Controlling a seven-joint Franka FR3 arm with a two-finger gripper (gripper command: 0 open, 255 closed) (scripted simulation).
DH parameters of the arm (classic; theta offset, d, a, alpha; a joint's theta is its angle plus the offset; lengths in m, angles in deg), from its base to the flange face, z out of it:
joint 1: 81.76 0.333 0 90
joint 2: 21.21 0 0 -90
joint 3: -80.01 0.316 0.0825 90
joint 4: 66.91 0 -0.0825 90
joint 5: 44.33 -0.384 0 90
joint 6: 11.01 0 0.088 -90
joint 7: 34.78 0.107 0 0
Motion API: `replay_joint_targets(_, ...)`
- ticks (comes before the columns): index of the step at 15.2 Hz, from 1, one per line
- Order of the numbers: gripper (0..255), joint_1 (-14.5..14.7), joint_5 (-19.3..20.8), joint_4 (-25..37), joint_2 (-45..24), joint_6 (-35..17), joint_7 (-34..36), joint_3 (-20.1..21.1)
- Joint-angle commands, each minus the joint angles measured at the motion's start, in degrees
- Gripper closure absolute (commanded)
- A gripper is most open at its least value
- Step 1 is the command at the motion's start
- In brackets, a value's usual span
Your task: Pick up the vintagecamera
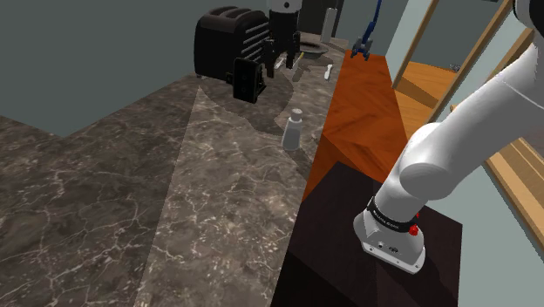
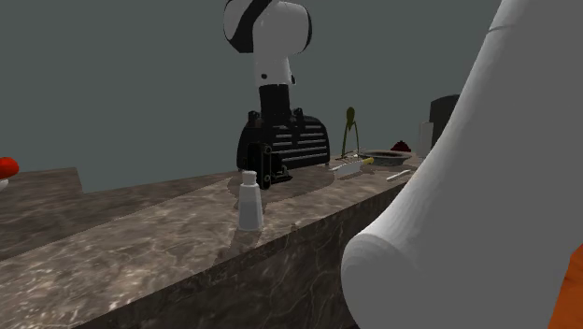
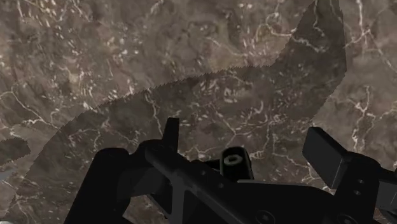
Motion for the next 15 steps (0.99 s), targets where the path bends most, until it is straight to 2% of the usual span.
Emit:
replay_joint_targets(1, 0, 0.14, -0.31, 3.53, -3.47, -1.26, -0.21, 0.04)
replay_joint_targets(11, 0, 0.75, -1.75, 25.88, -21.45, -3.05, -1.22, 0.55)
replay_joint_targets(15, 0, 0.73, -1.73, 22.44, -21.16, -6.22, -1.11, 0.54)
